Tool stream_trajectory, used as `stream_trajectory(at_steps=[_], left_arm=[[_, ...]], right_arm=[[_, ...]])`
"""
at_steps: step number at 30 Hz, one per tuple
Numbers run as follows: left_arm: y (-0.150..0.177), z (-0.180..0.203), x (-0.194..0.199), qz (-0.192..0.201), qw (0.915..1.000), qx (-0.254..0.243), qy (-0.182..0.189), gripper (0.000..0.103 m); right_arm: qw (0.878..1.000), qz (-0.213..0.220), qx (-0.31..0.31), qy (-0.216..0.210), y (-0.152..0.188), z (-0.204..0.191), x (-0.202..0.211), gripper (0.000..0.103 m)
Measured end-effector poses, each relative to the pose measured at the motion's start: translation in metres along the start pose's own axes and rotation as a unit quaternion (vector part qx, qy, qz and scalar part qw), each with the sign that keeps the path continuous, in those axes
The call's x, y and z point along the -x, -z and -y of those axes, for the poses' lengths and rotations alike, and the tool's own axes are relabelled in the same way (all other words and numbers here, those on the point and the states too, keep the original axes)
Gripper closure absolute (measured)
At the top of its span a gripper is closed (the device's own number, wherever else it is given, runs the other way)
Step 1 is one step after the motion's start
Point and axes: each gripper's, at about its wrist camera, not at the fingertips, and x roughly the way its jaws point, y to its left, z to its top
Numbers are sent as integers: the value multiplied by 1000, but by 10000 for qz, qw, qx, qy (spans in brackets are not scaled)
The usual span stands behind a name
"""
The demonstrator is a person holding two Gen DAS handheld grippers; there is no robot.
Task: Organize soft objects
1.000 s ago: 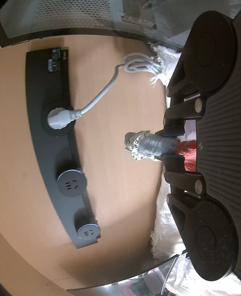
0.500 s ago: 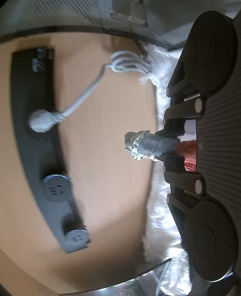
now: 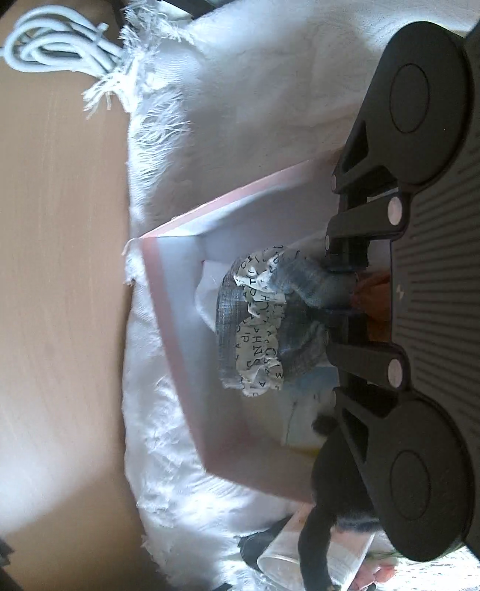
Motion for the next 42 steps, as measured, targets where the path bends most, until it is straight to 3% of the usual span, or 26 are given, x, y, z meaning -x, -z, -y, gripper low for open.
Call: stream_trajectory(at_steps=[4,8,15,18,21,26,30,34,40,42], left_arm=[[16,-23,14,-33,9997,71,-221,34],[33,-51,33,8,9991,76,-427,34],[50,-96,53,6,9934,331,-1101,34],[49,-110,63,1,9917,309,-1249,34],[50,-119,71,25,9908,311,-1314,34],[68,-137,89,-21,9886,450,-1439,34],[93,-156,104,-222,9840,762,-1598,34],[111,-173,119,-316,9762,1112,-1836,34],[121,-178,132,-317,9701,1256,-2050,34],[122,-178,135,-292,9695,1273,-2073,34]], right_arm=[[9998,-145,-128,-72,-1,5,9,76],[9996,238,-73,-108,-5,-2,51,47],[9913,1154,629,-66,-13,-70,128,44],[9843,1379,1068,-284,-18,-118,147,42],[9781,1346,1495,-540,-20,-168,151,35],[9750,506,1782,-1225,-8,-232,112,35],[9556,226,2527,-1500,37,-272,76,41],[9330,101,3331,-1355,81,-295,38,51],[9294,-306,3435,-1315,91,-313,-1,52],[9267,-203,3544,-1231,93,-317,-4,63]])
